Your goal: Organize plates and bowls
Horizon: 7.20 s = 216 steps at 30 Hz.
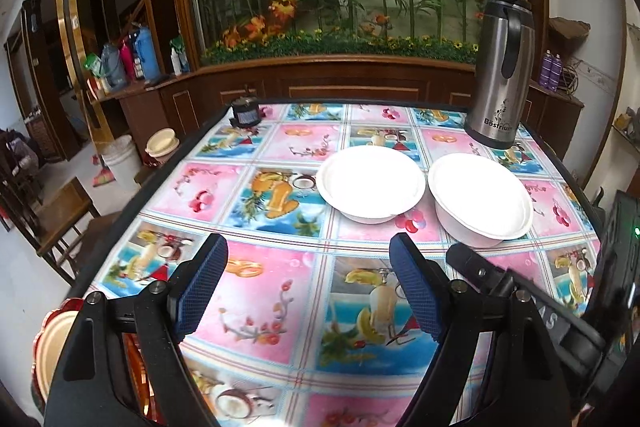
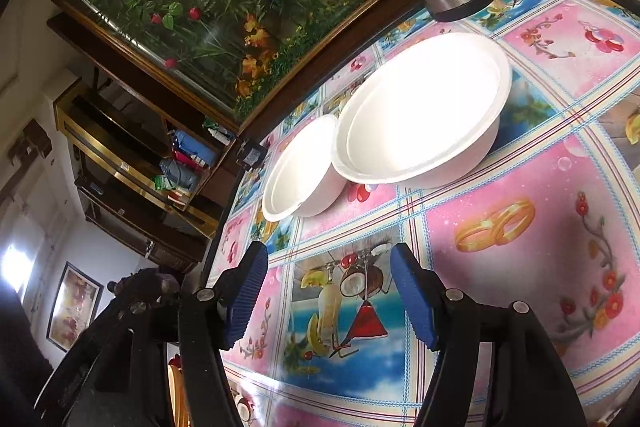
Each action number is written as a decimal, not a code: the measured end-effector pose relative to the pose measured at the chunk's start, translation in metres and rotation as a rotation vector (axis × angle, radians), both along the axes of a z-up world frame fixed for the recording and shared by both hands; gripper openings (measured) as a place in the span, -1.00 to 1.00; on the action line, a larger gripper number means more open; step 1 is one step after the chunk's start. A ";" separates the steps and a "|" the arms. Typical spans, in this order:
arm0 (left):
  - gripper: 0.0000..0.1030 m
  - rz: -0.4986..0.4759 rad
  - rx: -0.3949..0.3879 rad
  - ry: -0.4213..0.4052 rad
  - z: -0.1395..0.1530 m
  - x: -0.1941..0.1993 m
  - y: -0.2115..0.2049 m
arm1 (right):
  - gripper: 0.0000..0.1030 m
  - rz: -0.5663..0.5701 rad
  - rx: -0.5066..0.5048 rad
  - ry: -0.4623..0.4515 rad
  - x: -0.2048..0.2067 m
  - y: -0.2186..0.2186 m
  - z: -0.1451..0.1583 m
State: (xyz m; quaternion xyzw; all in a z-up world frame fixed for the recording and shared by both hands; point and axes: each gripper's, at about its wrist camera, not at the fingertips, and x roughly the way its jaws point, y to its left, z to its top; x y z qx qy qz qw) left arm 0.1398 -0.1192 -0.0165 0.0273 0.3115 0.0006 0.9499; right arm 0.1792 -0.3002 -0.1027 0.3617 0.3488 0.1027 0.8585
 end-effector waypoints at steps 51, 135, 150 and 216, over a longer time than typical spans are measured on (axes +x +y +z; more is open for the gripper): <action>0.62 0.007 -0.093 0.196 -0.081 0.058 0.024 | 0.33 0.008 -0.061 0.066 0.010 0.006 -0.018; 0.62 -0.038 -0.277 0.230 -0.064 0.066 0.062 | -0.32 -0.030 -0.028 0.205 0.025 -0.012 -0.010; 0.62 -0.275 -0.212 0.319 -0.078 0.060 0.015 | -0.24 -0.011 -0.010 0.238 0.027 -0.010 -0.018; -0.73 -0.272 -0.055 0.284 -0.086 0.005 0.001 | -0.83 -0.074 -0.115 0.255 -0.023 0.010 -0.020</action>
